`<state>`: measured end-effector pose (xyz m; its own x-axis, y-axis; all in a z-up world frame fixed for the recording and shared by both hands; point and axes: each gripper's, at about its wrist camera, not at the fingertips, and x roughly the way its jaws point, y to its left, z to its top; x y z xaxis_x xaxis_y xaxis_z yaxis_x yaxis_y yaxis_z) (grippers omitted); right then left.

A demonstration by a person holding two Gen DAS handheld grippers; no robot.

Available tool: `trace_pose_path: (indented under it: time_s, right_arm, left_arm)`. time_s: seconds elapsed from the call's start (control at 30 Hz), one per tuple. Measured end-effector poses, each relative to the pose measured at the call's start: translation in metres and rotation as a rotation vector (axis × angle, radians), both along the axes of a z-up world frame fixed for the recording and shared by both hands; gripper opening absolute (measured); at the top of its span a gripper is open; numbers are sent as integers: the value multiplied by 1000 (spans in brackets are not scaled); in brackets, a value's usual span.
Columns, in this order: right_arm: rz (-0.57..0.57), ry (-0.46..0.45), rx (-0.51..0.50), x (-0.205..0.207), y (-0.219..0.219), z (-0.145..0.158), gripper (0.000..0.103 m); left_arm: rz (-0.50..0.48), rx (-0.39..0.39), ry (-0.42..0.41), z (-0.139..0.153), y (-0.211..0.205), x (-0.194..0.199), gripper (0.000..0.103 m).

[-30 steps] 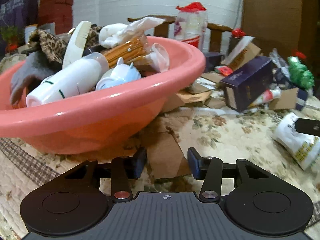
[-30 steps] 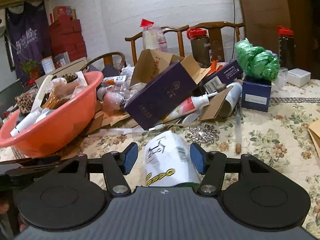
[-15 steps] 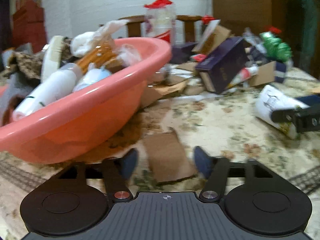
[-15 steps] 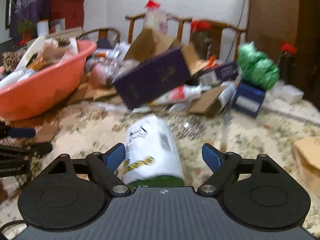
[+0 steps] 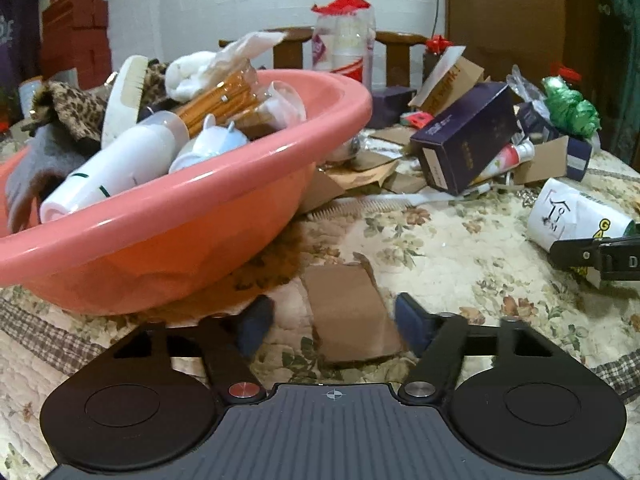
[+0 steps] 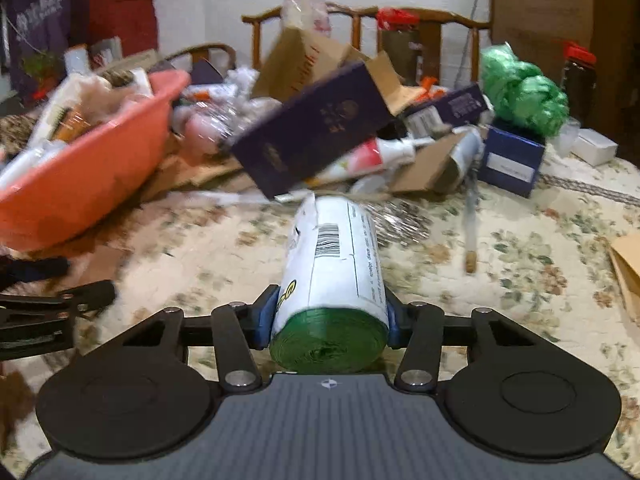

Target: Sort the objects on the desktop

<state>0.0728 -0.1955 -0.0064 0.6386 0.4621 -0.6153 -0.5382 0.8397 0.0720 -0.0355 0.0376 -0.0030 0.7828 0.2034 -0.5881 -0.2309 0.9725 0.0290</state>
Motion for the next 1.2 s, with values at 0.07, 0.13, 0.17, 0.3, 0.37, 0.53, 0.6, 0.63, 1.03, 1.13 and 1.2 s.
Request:
trace_pose_path:
  time_s: [0.07,0.13,0.17,0.3,0.37,0.53,0.6,0.63,1.03,1.13,1.2]
  right_arm:
    - [25,-10,13,-6,4,1,55]
    - [50,-3,20,-10,7,0,55]
    - [63,1,20,-12,10,-1,54]
    - [109,50,63,-15,14,-1,54]
    - [130,91,103,-14,14,-1,54]
    - [132,112,114,-20,22,0,54]
    - [136,147,126,-21,24,-1,54]
    - [125,166,144,-22,23,-1,54]
    - [84,239,229,-35,21,1,53]
    - [80,192,182,-42,26,4,53]
    - [88,177,172,-47,28,8,53]
  left_arm:
    - [-1,2,-10,1,-1,-2,41]
    - [-10,8,-10,2,-2,-1,41]
    - [-15,-2,-12,2,-2,-2,41]
    - [-32,-13,-15,2,-6,-3,41]
    - [-41,-21,-16,3,-8,-3,41]
    - [-97,-93,-19,5,-14,-5,41]
    - [-111,-117,-17,5,-17,-6,41]
    - [-119,-117,-18,5,-20,-6,40]
    - [-154,-139,-36,15,-10,-21,40]
    - [-151,-122,-59,23,-8,-27,40]
    - [-145,-108,-77,28,-6,-30,40]
